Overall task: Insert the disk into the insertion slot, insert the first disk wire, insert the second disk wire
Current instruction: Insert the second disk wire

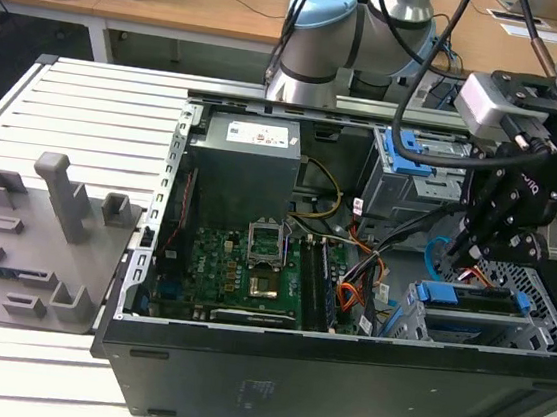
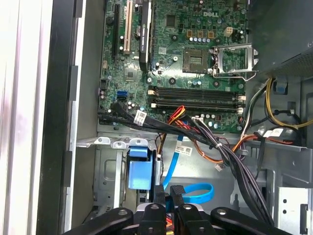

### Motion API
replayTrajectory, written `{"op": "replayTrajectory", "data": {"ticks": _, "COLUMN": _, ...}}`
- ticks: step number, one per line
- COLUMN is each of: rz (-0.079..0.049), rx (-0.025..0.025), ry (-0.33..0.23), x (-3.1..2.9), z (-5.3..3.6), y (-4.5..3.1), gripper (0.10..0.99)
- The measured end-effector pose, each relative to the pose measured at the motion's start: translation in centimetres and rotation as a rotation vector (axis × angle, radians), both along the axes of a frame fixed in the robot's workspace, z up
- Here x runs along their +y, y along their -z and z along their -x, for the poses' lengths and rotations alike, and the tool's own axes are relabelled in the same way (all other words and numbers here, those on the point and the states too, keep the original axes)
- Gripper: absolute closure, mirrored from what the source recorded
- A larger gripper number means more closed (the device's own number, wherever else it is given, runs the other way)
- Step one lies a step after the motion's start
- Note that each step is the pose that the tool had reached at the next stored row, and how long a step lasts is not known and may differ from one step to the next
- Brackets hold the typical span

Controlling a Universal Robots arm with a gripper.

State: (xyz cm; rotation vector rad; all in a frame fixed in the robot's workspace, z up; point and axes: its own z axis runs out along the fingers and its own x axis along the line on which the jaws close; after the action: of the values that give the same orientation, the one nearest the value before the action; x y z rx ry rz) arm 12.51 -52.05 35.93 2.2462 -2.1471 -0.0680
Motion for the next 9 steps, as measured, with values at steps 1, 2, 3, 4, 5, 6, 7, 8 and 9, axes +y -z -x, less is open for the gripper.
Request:
{"op": "replayTrajectory", "data": {"ticks": 1, "rz": 0.000, "rx": 0.0000, "ry": 0.000, "x": 0.00, "z": -0.22, "y": 0.00, "gripper": 0.925}}
{"op": "replayTrajectory", "data": {"ticks": 2, "rz": 0.000, "rx": 0.0005, "ry": 0.000, "x": 0.01, "z": -0.66, "y": 0.02, "gripper": 0.925}}
{"op": "replayTrajectory", "data": {"ticks": 3, "rz": 0.000, "rx": 0.0005, "ry": 0.000, "x": -0.05, "z": -0.69, "y": 0.03, "gripper": 0.925}}
{"op": "replayTrajectory", "data": {"ticks": 4, "rz": 0.000, "rx": 0.0005, "ry": 0.000, "x": -0.18, "z": -0.69, "y": 0.04, "gripper": 0.925}}
{"op": "replayTrajectory", "data": {"ticks": 5, "rz": 0.000, "rx": 0.0005, "ry": 0.000, "x": -0.31, "z": -0.69, "y": 0.04, "gripper": 0.925}}
{"op": "replayTrajectory", "data": {"ticks": 6, "rz": 0.000, "rx": 0.0006, "ry": 0.000, "x": -0.50, "z": -0.69, "y": 0.05, "gripper": 0.925}}
{"op": "replayTrajectory", "data": {"ticks": 7, "rz": 0.000, "rx": 0.0005, "ry": 0.000, "x": -0.67, "z": -0.69, "y": 0.05, "gripper": 0.925}}
{"op": "replayTrajectory", "data": {"ticks": 8, "rz": 0.000, "rx": 0.0005, "ry": 0.000, "x": -0.91, "z": -0.70, "y": 0.08, "gripper": 0.925}}
{"op": "replayTrajectory", "data": {"ticks": 9, "rz": 0.000, "rx": 0.0005, "ry": 0.000, "x": -1.16, "z": -0.69, "y": 0.10, "gripper": 0.925}}
